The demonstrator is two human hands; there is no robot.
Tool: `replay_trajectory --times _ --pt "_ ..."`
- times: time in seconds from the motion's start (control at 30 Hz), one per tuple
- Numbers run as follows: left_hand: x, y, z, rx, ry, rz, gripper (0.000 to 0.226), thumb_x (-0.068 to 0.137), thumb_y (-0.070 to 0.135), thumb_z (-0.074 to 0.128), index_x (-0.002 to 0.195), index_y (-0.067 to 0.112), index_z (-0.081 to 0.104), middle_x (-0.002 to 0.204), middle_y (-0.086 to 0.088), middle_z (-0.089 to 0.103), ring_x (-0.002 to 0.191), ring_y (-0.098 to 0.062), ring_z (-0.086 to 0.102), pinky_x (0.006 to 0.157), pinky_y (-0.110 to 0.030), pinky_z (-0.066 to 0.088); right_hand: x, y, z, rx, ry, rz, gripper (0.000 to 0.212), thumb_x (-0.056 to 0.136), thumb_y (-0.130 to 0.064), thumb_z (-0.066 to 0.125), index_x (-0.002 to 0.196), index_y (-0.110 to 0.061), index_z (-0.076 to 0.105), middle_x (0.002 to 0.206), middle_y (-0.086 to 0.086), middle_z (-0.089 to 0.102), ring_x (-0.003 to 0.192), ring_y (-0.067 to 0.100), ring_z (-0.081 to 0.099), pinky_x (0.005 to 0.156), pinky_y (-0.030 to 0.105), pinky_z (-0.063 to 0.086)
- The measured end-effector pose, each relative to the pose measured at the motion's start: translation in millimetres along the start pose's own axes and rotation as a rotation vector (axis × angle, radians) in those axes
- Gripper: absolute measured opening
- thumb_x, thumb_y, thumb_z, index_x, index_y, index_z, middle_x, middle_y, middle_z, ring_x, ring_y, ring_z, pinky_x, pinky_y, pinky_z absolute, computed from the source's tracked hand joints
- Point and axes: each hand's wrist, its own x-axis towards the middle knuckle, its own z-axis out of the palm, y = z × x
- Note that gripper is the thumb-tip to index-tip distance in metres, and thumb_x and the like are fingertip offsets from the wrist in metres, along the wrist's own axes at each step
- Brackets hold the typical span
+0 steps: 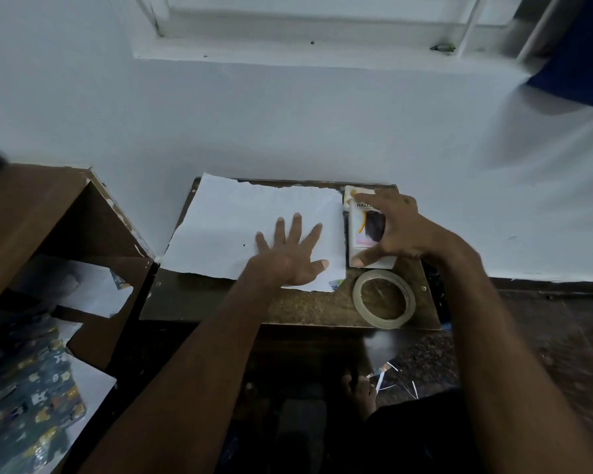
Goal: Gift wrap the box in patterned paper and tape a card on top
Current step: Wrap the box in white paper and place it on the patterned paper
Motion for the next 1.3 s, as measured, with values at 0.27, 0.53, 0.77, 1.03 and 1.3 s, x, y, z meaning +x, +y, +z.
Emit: replay_trajectory --times 0.27,0.53,0.77,1.03,1.3 --pt "-3 24 -21 -0.129 0.084 -0.040 0.075 0.110 0.059 0.033 0.169 0.027 0.001 0.175 -0.012 -0.018 0.162 -0.037 -0.010 0.125 -0.065 0.005 -2 -4 -4 0.031 0.157 -0.039 0.127 0.057 -0.029 0.100 0.159 -0.039 0.026 0.152 -0.002 0.030 0.141 0.023 0.023 0.115 0.046 0.032" --pt "-25 27 -53 -1.289 0.152 0.039 0.038 0.110 0.050 0.045 0.131 0.023 0.062 0.119 -0.002 0.075 0.109 -0.019 0.071 0.094 -0.037 0.060 12 -32 15 0.120 0.299 -0.225 0.133 0.053 -0.037 0.095 0.163 -0.038 0.020 0.151 0.001 0.037 0.136 0.024 0.030 0.107 0.038 0.032" --pt "-29 -13 -49 -1.424 0.240 -0.055 0.034 0.105 0.042 0.061 0.128 0.019 0.070 0.112 -0.005 0.078 0.109 -0.026 0.074 0.089 -0.038 0.062 19 -61 36 0.595 0.224 -0.210 0.125 0.065 -0.050 0.093 0.164 -0.040 0.017 0.167 -0.005 0.026 0.149 0.015 0.029 0.115 0.038 0.033" --pt "-49 -55 -49 -1.436 0.302 -0.129 0.037 0.105 0.042 0.061 0.137 0.022 0.065 0.115 -0.005 0.077 0.110 -0.022 0.072 0.076 -0.029 0.062 31 -92 69 1.081 0.057 0.165 0.029 0.099 -0.025 0.068 0.126 -0.016 0.067 0.108 0.004 0.080 0.100 0.026 0.075 0.074 0.038 0.060" --pt "-41 -65 -44 -1.290 0.423 -0.197 0.026 0.112 0.031 0.048 0.120 0.020 0.070 0.103 0.002 0.075 0.091 -0.016 0.071 0.068 -0.031 0.059 36 -107 82 1.104 0.021 0.194 0.034 0.098 -0.018 0.070 0.131 -0.021 0.063 0.105 0.002 0.081 0.091 0.021 0.076 0.065 0.031 0.054"
